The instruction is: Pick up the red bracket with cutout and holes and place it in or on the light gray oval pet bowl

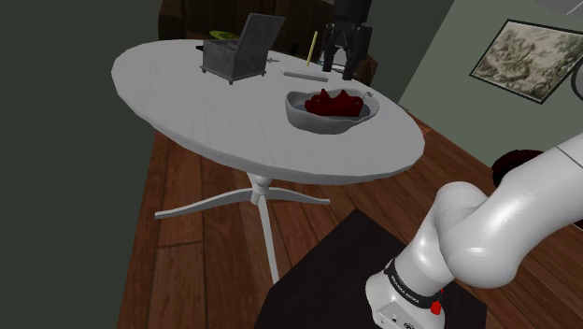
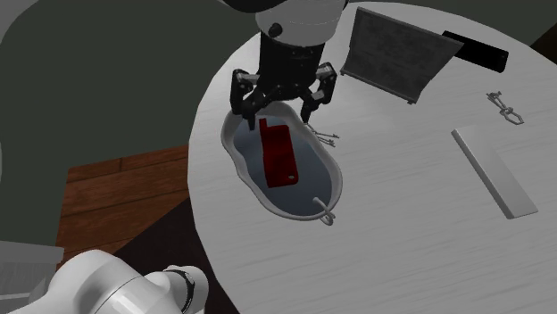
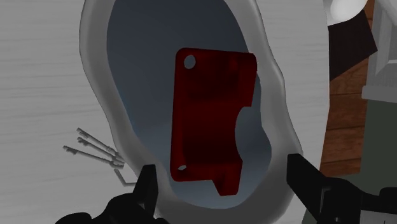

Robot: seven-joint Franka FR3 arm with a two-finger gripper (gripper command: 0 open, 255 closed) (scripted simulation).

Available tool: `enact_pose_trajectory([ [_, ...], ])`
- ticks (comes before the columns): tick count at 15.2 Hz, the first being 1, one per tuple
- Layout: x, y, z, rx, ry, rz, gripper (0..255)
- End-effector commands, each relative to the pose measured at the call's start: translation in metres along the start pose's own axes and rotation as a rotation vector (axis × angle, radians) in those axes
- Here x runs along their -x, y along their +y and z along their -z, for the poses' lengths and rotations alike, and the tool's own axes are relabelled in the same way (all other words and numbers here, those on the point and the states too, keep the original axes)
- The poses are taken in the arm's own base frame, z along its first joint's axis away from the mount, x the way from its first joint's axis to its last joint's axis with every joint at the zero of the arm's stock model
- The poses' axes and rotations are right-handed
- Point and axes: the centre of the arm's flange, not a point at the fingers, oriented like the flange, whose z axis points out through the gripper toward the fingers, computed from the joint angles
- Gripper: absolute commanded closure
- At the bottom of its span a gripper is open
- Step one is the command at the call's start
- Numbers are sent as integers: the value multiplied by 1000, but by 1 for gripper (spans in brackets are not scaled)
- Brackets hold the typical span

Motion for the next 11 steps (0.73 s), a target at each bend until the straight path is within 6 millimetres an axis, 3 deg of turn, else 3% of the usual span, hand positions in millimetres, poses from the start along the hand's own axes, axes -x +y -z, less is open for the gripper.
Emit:
enact_pose_trajectory([
  [1, 1, 0, 21, 0, 0, 0, 0],
  [3, 1, 0, 44, 0, 0, 0, 0],
  [11, 1, 0, 44, 0, 0, 0, 0],
])
